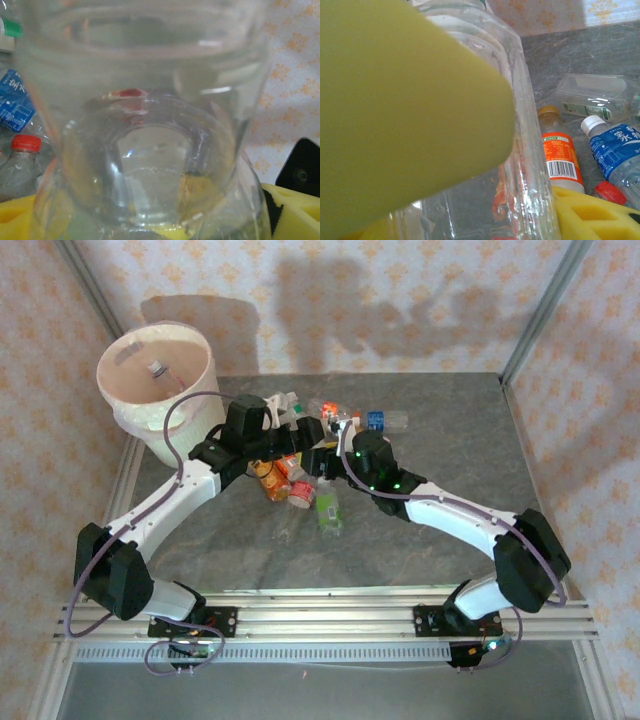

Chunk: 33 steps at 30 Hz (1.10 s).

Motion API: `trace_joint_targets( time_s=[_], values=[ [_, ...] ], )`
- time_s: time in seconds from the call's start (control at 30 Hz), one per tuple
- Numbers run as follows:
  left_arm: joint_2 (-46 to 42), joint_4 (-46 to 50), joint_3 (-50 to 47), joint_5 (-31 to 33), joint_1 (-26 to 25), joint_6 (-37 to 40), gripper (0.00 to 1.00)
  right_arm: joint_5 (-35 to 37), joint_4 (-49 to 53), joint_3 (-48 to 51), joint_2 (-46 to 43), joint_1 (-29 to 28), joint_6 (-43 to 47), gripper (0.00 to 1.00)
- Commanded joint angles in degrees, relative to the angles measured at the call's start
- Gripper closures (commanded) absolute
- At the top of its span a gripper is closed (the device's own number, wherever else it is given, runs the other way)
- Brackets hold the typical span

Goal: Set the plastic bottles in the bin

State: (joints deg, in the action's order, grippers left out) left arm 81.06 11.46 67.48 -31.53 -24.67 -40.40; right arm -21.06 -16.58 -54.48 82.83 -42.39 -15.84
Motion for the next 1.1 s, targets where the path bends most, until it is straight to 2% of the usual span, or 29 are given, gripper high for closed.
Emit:
trace_joint_targets(
  time_s=[0.0,0.1,0.37,0.53,0.73,0.87,1.07],
  values=[
    [0.5,-1.7,1.5,-0.9,0.0,-0.1,0.17,-1.0,-4.1,-1.3,-0.3,-0.4,-0.2,0.52],
    [0.1,-3.0,1.1,-0.2,0.0,-0.8,0.31,-1.6,-4.8,-0.7,-0.9,-0.5,-0.1,0.52],
    [-1.5,-4.8,-0.2,2.7,0.0,-1.9,0.42,-3.3,-2.9,-1.0,-1.7,-0.5,1.8,0.45],
    [-2.2,-4.6,-0.2,4.6,0.0,-2.4,0.45,-3.8,-2.1,-1.5,-1.9,-0.5,2.1,0.32],
    [-3.0,0.1,0.9,10.2,0.0,-1.5,0.48,-2.3,1.7,-1.1,-4.5,-0.5,4.3,0.1],
    [-3.5,4.0,2.7,13.3,0.0,0.9,0.46,2.6,4.6,1.1,-9.5,-0.5,6.7,0.01],
    [-4.2,8.8,6.6,17.8,0.3,4.4,0.47,17.2,2.6,7.3,-16.8,-0.5,8.3,0.01]
  ],
)
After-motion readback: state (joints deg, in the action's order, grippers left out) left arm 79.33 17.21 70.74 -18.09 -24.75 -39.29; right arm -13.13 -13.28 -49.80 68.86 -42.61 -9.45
